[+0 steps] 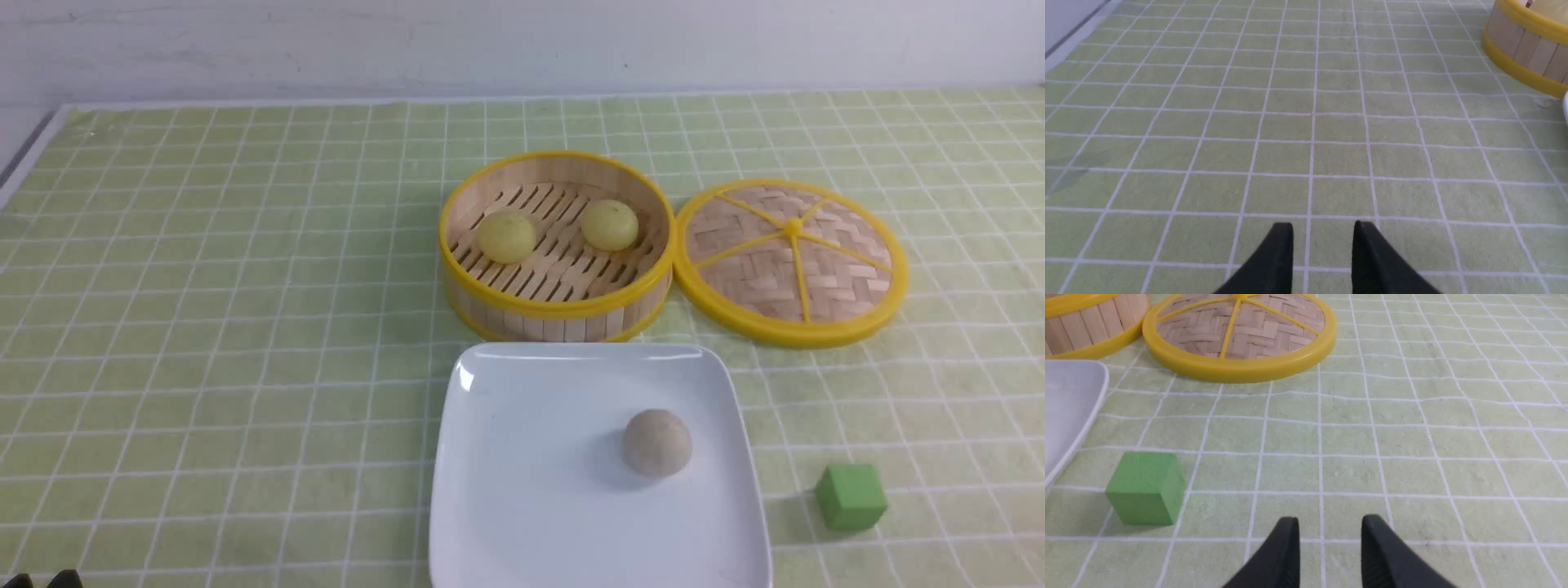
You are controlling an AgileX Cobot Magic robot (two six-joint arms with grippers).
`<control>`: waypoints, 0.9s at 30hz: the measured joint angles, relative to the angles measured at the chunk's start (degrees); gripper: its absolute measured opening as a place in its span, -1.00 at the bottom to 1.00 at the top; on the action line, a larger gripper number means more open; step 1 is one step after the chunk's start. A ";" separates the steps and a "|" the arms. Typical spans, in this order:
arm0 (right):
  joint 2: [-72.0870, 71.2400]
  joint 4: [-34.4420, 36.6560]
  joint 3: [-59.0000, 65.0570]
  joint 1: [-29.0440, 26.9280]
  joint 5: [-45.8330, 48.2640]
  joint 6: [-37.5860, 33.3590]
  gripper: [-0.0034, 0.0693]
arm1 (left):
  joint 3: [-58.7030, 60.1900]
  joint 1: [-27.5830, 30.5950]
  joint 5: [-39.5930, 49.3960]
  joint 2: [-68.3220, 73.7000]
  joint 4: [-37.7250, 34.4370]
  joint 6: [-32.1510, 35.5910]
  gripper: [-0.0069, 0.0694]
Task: Put the steamed buns into the plate on the green tablecloth.
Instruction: 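Reach toward a bun in the bamboo steamer with the right gripper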
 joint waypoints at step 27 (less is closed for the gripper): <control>0.00 0.00 0.00 0.00 0.00 0.00 -0.25 | 0.00 0.00 0.05 0.00 0.80 0.00 -0.19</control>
